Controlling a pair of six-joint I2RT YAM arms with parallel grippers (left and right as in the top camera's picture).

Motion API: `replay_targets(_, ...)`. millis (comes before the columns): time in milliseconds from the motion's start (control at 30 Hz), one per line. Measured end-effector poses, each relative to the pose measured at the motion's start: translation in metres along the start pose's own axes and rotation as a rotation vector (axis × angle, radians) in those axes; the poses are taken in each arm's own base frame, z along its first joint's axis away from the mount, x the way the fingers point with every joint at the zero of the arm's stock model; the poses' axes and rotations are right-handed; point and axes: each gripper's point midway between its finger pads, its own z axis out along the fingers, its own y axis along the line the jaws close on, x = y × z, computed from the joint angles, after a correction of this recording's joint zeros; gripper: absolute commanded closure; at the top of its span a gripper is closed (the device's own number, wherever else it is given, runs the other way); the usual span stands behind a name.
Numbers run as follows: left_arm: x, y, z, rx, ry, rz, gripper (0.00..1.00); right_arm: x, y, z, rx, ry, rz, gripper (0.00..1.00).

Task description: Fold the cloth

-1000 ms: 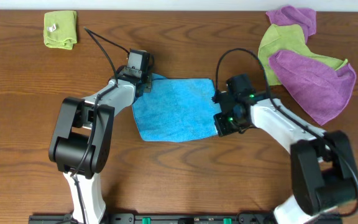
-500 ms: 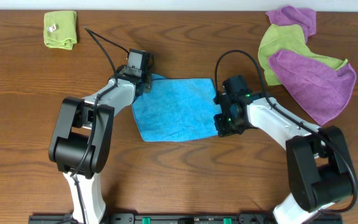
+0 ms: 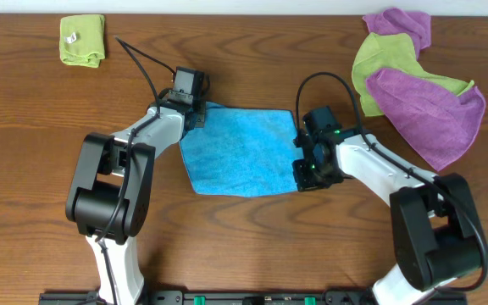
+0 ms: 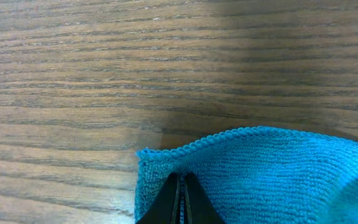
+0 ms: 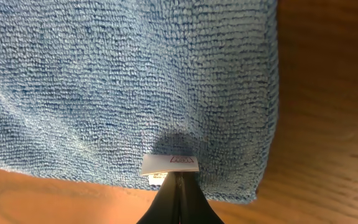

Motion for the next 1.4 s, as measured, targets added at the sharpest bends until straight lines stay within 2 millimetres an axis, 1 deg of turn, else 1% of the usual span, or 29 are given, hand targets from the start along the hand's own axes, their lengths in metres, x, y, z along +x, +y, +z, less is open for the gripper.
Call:
replay_targets(300,0.003,0.005,-0.001,-0.024,0.012,0.004,0.94,0.015,0.011,0.003,-0.003,0.031,-0.005,0.98)
replay_targets(633,0.003,0.008,-0.001,-0.031,0.015,0.0,0.94,0.035,0.039,0.008,-0.057,0.088,-0.05,0.99)
replay_targets(767,0.004,0.012,-0.001,-0.042,0.018,-0.005,0.94,0.045,0.051,0.01,-0.095,0.118,-0.065,0.98)
replay_targets(933,0.004,0.023,0.001,-0.059,0.023,-0.026,0.94,0.053,0.062,0.012,-0.111,0.139,-0.095,0.98)
replay_targets(1200,0.004,0.022,0.001,-0.042,0.023,-0.104,0.94,0.051,0.06,0.013,-0.101,0.136,-0.065,0.98)
replay_targets(1400,0.004,0.021,0.001,-0.018,0.027,-0.152,0.94,0.048,0.053,0.011,-0.122,0.138,-0.017,0.98)
